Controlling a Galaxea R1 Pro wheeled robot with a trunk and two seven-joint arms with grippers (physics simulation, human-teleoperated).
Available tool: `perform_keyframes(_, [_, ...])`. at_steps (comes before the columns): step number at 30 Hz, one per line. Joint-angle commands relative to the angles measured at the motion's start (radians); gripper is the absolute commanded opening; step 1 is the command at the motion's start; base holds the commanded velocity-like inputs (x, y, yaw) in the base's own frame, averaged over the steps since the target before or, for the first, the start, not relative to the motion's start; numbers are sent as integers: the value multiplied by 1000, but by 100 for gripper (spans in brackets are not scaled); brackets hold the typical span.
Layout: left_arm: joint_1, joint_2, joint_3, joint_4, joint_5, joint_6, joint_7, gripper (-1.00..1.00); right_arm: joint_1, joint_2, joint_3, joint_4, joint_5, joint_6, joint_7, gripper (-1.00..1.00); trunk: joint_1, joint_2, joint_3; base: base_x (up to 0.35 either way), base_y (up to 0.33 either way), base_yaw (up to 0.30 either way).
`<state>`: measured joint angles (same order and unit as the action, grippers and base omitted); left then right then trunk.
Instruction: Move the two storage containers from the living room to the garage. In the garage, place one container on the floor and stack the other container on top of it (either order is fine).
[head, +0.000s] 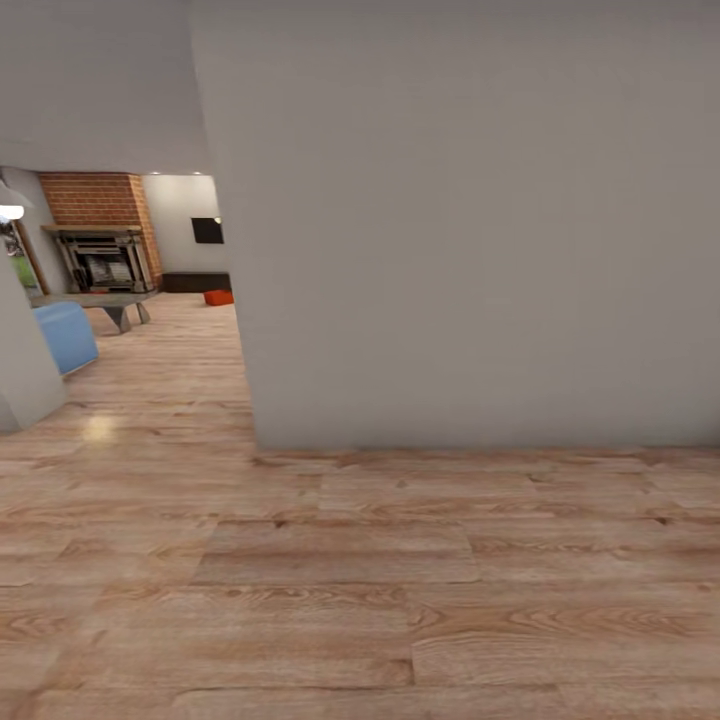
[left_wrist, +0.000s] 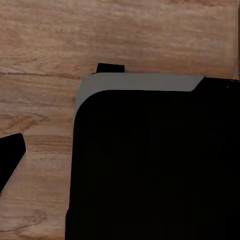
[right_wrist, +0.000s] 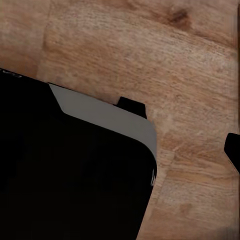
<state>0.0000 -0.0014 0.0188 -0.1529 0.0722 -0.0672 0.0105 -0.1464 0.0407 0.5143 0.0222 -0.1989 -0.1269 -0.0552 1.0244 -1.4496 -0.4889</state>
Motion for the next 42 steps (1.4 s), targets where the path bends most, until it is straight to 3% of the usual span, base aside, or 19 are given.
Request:
perform_keyframes(1, [0, 0, 1, -1, 8, -2, 0, 100, -1, 1, 8, 3, -9, -4, -2, 100, 1, 0, -1, 323, 0, 0])
perform_keyframes(21, [0, 1, 1, -1, 8, -2, 0, 100, -1, 0, 10, 2, 4, -4, -2, 100, 1, 0, -1, 323, 0, 2])
perform_keyframes(33, [0, 1, 1, -1, 8, -2, 0, 100, -1, -1, 11, 2, 6, -3, -2, 100, 1, 0, -1, 323, 0, 224])
perform_keyframes(42, [0, 3, 1, -1, 7, -5, 0, 100, -1, 0, 10, 2, 3, -5, -2, 100, 1, 0, -1, 321, 0, 33])
